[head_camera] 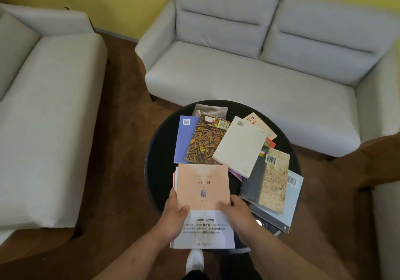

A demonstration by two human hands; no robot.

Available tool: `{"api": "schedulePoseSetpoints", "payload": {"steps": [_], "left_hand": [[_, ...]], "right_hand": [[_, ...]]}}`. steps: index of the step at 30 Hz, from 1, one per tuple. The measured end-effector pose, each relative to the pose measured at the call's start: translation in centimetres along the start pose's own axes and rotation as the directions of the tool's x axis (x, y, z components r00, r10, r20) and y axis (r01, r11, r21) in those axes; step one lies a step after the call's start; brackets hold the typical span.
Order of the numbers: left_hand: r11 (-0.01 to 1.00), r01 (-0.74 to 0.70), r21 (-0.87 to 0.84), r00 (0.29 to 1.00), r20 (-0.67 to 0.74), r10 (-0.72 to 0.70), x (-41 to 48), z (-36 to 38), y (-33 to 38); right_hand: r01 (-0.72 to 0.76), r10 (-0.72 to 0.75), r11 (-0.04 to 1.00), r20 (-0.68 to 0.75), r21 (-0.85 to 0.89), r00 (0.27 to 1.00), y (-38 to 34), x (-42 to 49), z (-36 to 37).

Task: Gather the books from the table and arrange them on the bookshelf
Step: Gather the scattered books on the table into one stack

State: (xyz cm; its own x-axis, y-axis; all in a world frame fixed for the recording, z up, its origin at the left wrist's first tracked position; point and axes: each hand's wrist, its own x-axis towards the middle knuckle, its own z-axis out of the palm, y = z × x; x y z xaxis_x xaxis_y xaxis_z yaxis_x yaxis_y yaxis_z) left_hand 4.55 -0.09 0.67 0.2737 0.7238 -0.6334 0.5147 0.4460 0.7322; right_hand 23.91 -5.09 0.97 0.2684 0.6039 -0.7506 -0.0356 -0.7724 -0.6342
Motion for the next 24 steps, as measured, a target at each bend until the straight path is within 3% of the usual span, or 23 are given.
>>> {"api": "schedulePoseSetpoints", "payload": {"steps": [4,9,12,14,17,20,24], "left_hand": [[0.987,0.023,-0.157,0.999,-0.029,-0.028,-0.6,-0.6,-0.6],[0.988,0.046,-0.145,0.999,0.032,-0.042,-0.6,-0.4,-1.3],[0.966,0.062,-0.251,0.997,0.052,-0.050,-0.5,-0.2,-1.6],[0.925,0.079,-0.372,0.997,0.033,-0.072,-0.4,0.0,-1.6],[0.805,0.183,-0.565,0.980,0.039,-0.195,0.0,0.5,-1.1],[0.797,0.221,-0.563,0.974,0.088,-0.207,0.7,0.4,-1.2],[0.872,0.197,-0.449,0.980,0.092,-0.175,0.9,0.2,-1.3]], "right_hand": [[-0.007,0.007,1.000,-0.019,0.011,1.000,0.2,-0.3,0.4],[0.025,-0.024,0.998,0.010,-0.051,1.000,0.2,-0.7,0.8],[0.034,-0.034,0.999,0.020,-0.012,0.999,0.6,-0.9,1.0],[0.008,-0.011,0.998,0.053,0.057,0.999,1.0,-0.7,0.9],[-0.149,0.094,0.948,0.200,0.281,0.975,1.0,-0.9,0.6],[-0.228,0.125,0.901,0.284,0.368,0.951,1.1,-1.1,0.5],[-0.138,0.042,0.923,0.261,0.360,0.964,1.4,-1.1,0.3]]}}
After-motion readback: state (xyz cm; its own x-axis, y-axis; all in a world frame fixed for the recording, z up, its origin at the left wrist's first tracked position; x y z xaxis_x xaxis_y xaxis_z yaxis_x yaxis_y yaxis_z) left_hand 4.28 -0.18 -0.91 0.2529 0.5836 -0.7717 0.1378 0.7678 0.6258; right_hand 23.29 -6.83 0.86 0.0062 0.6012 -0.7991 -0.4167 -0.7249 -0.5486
